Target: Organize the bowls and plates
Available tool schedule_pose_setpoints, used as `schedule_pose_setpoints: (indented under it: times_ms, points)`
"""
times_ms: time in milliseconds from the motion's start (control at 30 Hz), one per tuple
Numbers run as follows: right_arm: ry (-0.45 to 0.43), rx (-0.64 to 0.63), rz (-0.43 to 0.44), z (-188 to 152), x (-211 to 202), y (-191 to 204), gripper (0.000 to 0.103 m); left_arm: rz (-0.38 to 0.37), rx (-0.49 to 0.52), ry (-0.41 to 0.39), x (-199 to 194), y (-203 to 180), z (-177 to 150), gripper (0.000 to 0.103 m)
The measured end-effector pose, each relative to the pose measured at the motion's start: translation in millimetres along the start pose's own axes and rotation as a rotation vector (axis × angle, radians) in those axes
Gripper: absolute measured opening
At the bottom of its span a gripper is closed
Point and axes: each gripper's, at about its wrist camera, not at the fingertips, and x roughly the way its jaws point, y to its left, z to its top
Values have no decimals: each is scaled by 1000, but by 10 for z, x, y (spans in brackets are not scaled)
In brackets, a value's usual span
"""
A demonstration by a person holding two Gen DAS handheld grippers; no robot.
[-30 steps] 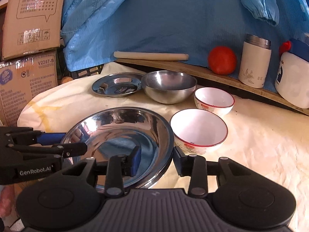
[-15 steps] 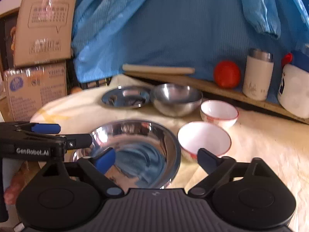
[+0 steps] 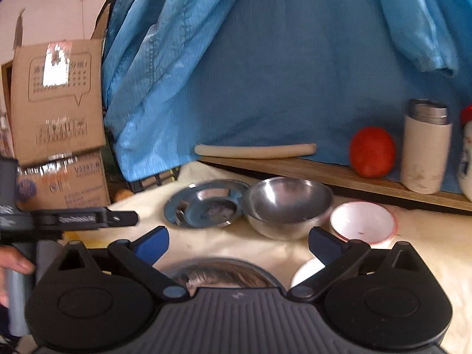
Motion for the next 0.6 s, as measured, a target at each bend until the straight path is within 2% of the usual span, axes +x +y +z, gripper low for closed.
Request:
schedule_pose_setpoints:
  times_ms: [167, 333, 600]
  points:
    - [21, 47, 72, 314, 300, -71, 103, -14, -20, 33, 230, 43, 65, 102]
    - [120, 61, 147, 672, 782, -107, 103, -59, -30, 47, 392, -6, 66, 102]
    - [219, 64, 196, 866, 1437, -45, 103, -103, -47, 47, 606, -75, 76, 102]
